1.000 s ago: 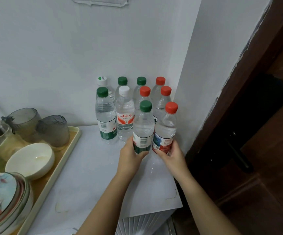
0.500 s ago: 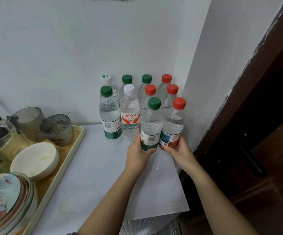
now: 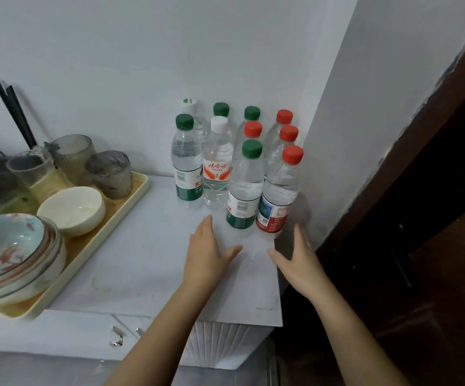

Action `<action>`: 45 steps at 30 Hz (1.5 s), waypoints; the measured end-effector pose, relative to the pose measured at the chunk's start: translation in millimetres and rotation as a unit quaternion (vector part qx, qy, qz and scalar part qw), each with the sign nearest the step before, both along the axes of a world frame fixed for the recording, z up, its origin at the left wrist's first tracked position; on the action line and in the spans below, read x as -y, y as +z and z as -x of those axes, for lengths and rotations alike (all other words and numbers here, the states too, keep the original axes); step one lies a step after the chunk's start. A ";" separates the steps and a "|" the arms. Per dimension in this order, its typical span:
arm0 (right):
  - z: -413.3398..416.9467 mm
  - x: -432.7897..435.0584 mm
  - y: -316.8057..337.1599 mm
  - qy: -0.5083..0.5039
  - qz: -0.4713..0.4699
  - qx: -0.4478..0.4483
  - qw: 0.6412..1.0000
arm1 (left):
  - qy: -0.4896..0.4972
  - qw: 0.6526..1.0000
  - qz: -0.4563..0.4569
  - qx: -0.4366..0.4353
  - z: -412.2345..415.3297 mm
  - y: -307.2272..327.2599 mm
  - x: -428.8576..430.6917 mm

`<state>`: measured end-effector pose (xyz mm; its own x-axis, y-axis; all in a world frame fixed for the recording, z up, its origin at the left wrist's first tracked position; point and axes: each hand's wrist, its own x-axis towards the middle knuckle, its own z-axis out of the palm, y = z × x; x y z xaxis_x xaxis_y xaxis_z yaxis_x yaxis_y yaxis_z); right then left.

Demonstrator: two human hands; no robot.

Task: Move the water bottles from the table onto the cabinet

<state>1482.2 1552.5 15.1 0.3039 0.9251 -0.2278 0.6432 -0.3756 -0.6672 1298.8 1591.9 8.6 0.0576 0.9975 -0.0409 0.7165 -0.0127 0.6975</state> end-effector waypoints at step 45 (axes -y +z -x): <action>419.6 382.1 -77.2 0.869 0.015 0.393 0.299 | 0.580 0.714 0.384 0.077 214.0 -89.5 602.3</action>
<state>1062.7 1170.4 -62.1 -0.6601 -0.1580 -0.7344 -0.1627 0.9845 -0.0655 1084.8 989.7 -80.9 -0.7266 0.0644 -0.6840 -0.1525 0.9557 0.2520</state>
